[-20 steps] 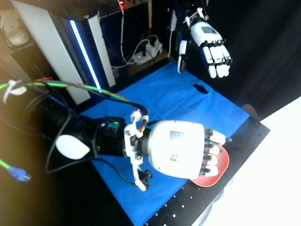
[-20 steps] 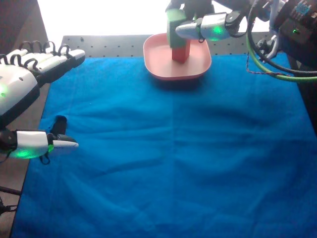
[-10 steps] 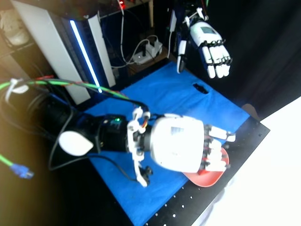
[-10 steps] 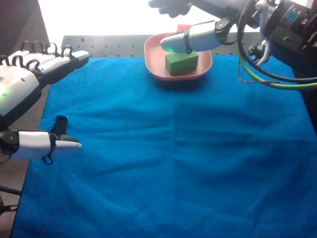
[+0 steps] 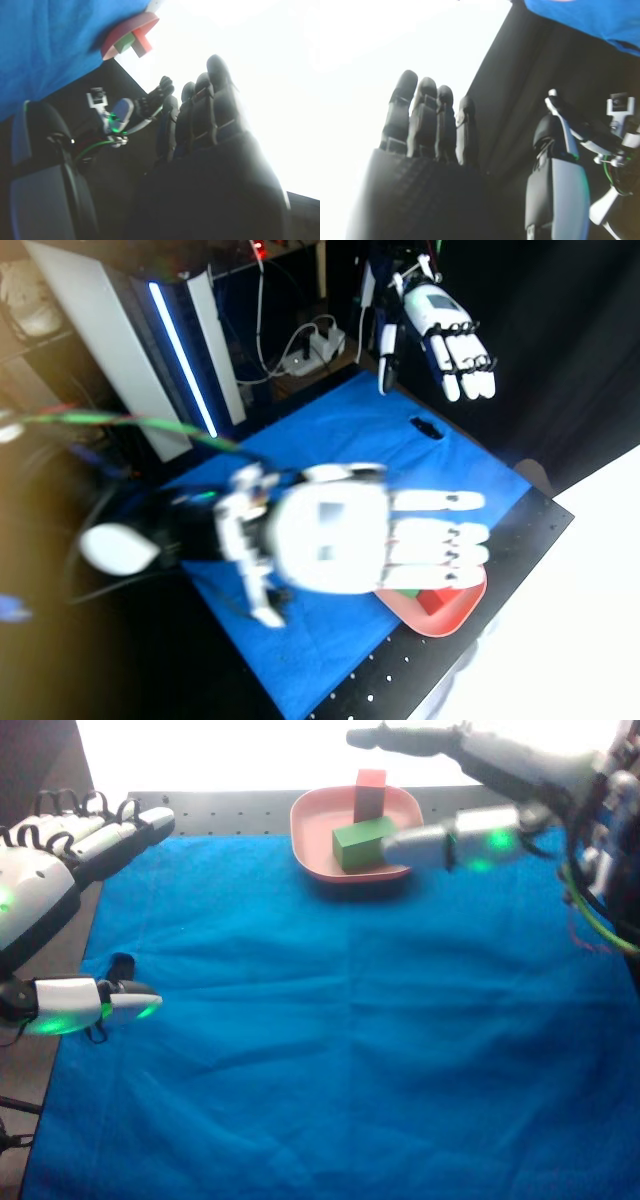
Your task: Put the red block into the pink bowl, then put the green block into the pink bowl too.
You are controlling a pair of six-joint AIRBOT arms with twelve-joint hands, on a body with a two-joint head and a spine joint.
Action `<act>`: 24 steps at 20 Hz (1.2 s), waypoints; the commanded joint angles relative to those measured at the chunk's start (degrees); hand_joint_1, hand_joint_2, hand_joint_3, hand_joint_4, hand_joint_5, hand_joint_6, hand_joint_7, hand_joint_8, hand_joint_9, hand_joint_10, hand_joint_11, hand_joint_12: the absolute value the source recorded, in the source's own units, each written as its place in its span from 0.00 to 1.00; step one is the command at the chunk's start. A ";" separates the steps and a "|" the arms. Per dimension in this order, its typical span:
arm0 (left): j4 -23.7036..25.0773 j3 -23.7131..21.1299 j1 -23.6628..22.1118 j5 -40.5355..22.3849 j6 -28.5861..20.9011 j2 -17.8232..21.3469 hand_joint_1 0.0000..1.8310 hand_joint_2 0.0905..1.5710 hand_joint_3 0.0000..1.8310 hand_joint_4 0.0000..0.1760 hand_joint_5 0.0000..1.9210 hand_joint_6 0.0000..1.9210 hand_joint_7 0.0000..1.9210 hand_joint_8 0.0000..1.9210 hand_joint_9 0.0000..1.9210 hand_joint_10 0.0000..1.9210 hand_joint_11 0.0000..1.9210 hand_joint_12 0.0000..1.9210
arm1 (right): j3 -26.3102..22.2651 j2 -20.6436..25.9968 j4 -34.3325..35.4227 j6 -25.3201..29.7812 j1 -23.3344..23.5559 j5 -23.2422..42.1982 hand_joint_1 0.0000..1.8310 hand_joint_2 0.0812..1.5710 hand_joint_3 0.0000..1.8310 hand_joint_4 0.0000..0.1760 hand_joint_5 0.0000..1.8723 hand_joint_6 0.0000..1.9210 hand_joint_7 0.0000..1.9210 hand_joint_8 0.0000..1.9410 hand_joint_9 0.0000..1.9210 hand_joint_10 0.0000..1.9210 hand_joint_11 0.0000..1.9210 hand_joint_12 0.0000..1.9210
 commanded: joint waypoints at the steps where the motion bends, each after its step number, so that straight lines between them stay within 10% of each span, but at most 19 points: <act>1: 1.48 -0.23 -0.27 -8.60 -0.22 0.59 0.45 0.55 0.00 0.60 0.03 0.00 0.02 0.00 0.00 0.00 0.00 0.09 | -1.15 1.00 4.02 0.37 -0.31 11.30 0.30 0.60 0.00 0.48 0.15 0.00 0.13 0.00 0.10 0.00 0.03 0.17; 3: 2.32 -0.59 0.38 -10.24 -2.06 1.02 0.41 0.53 0.00 0.60 0.04 0.00 0.04 0.00 0.04 0.00 0.00 0.24 | -3.66 3.12 6.48 0.37 -3.57 15.79 0.28 0.59 0.00 0.49 0.14 0.00 0.13 0.00 0.11 0.00 0.05 0.17; 4: 2.88 -0.60 0.70 -11.02 -3.57 1.12 0.40 0.53 0.00 0.53 0.04 0.00 0.04 0.00 0.05 0.00 0.00 0.31 | -5.24 4.49 7.80 0.37 -5.52 18.32 0.31 0.60 0.00 0.27 0.14 0.00 0.12 0.00 0.10 0.00 0.01 0.24; 6: 3.62 -0.89 1.40 -12.96 -5.28 1.28 0.39 0.52 0.00 0.47 0.04 0.00 0.05 0.00 0.05 0.00 0.00 0.33 | -8.16 6.89 10.59 0.37 -9.37 22.80 0.35 0.59 0.00 0.25 0.15 0.00 0.13 0.00 0.09 0.00 0.00 0.21; 7: 3.93 -1.34 1.74 -13.94 -5.36 1.54 0.39 0.52 0.00 0.47 0.04 0.00 0.04 0.00 0.04 0.00 0.00 0.31 | -9.61 7.93 11.98 0.37 -11.60 24.89 0.32 0.59 0.00 0.37 0.15 0.00 0.13 0.00 0.09 0.00 0.00 0.20; 8: 4.39 -1.91 2.15 -15.12 -5.37 2.01 0.39 0.52 0.00 0.49 0.04 0.00 0.04 0.00 0.04 0.00 0.00 0.27 | -11.22 9.10 13.84 0.37 -14.33 27.71 0.34 0.60 0.00 0.23 0.14 0.00 0.13 0.00 0.09 0.00 0.00 0.19; 11: 4.90 -3.30 3.86 -18.23 -5.66 2.90 0.43 0.53 0.00 0.89 0.02 0.00 0.00 0.00 0.00 0.00 0.00 0.01 | -15.27 11.85 17.88 0.37 -21.05 33.86 0.32 0.61 0.00 0.46 0.09 0.00 0.06 0.00 0.02 0.00 0.00 0.01; 14: 4.45 -3.47 6.80 -20.90 -8.94 2.94 0.42 0.53 0.00 0.87 0.02 0.00 0.00 0.00 0.00 0.00 0.00 0.00 | -19.08 13.75 22.14 0.36 -28.67 38.58 0.33 0.61 0.00 0.67 0.08 0.00 0.06 0.00 0.00 0.00 0.02 0.01; 16: 3.69 -3.68 7.85 -21.17 -9.09 2.88 0.40 0.54 0.00 0.98 0.02 0.00 0.00 0.00 0.00 0.00 0.00 0.00 | -21.44 14.71 25.16 0.36 -33.81 41.21 0.31 0.62 0.00 0.50 0.06 0.00 0.04 0.00 0.00 0.00 0.01 0.00; 24: 2.21 -3.85 10.82 -23.88 -11.96 2.24 0.37 0.53 0.00 1.00 0.01 0.00 0.01 0.00 0.00 0.00 0.03 0.02 | -23.40 15.40 30.35 0.36 -38.81 44.53 0.35 0.63 0.00 0.50 0.06 0.00 0.02 0.00 0.00 0.00 0.00 0.00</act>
